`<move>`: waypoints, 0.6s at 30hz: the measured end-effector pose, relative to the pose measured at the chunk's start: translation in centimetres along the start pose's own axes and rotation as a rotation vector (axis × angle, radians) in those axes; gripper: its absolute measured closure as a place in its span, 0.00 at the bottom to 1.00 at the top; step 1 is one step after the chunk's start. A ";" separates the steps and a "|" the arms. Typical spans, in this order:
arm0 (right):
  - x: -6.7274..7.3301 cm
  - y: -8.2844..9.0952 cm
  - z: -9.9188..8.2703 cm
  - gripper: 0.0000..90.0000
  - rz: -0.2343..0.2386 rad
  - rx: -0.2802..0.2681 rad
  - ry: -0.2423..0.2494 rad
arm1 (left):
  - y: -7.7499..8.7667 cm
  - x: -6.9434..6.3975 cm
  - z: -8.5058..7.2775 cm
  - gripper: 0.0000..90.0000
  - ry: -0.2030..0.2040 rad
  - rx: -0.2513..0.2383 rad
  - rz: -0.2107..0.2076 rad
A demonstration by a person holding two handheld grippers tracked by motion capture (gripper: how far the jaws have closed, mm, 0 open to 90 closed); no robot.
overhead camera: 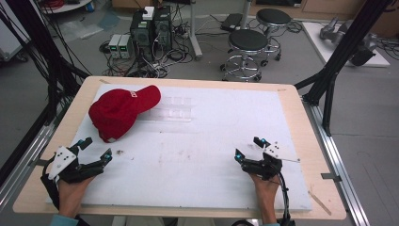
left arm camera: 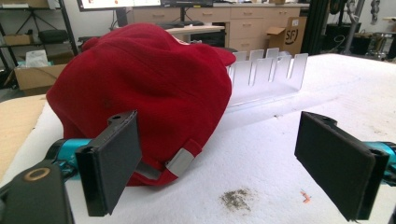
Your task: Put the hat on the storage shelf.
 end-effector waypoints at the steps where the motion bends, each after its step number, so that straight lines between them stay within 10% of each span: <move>1: 0.0 0.0 0.0 0.11 0.000 0.000 0.000 | 0.0 0.1 0.0 0.17 0.001 0.001 0.002; 18: -0.3 -0.1 -0.1 0.11 -0.006 0.010 -0.021 | -0.1 0.2 0.0 0.17 0.013 0.006 0.014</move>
Point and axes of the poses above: each handheld gripper's, and its own axes: y roughly backward along the jaws, z roughly out of its top, x roughly to its left, the point moved 8 cm from there along -y, roughly forward along the jaws, and after that the axes turned 9 degrees about y, right-handed, at the moved point
